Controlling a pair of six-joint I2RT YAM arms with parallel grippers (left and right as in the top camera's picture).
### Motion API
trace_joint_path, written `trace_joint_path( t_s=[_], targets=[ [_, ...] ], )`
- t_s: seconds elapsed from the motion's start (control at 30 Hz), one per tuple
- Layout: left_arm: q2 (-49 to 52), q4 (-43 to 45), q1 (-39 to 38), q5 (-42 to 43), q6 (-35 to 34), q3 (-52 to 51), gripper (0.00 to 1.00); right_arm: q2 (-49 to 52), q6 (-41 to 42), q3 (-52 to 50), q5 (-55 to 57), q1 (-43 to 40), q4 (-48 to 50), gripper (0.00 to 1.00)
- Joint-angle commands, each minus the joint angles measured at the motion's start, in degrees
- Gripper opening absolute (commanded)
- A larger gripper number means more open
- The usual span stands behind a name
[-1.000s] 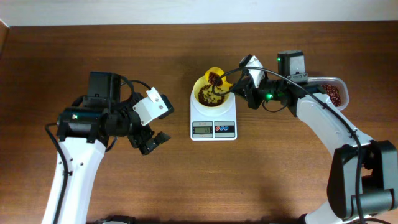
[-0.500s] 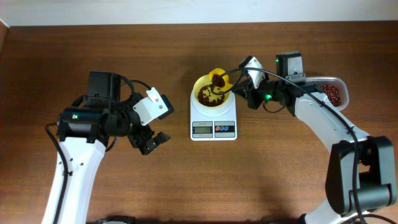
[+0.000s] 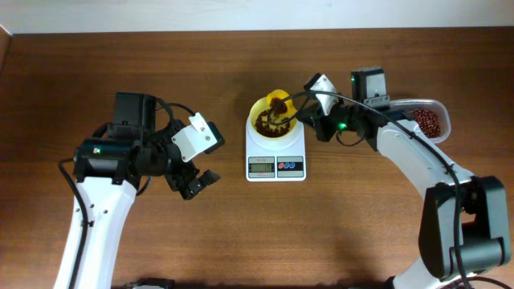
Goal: Scoop item into bowl and weigh 50g on scale
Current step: 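Tilt the yellow scoop with right gripper to pour beans into bowl, then hold the tilted scoop over the bowl, shaking out remaining beans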
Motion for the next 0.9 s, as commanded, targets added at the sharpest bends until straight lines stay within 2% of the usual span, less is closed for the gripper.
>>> trace_joint_path(
  t_s=[0.0, 0.1, 0.2, 0.87],
  targets=[
    [0.26, 0.09, 0.11, 1.18, 1.09, 0.50, 0.99, -0.94, -0.81, -0.37, 0.26, 0.92, 0.72, 0.04],
    [0.26, 0.09, 0.11, 1.18, 1.09, 0.50, 0.99, -3.43, -0.81, -0.28, -0.33, 1.05, 2.10, 0.04],
    [0.26, 0.09, 0.11, 1.18, 1.09, 0.50, 0.99, -0.85, -0.81, -0.35, 4.22, 1.14, -3.19, 0.04],
    [0.26, 0.09, 0.11, 1.18, 1.09, 0.50, 0.99, -0.15, -0.59, -0.33, 3.67, 1.14, -2.58, 0.04]
  ],
)
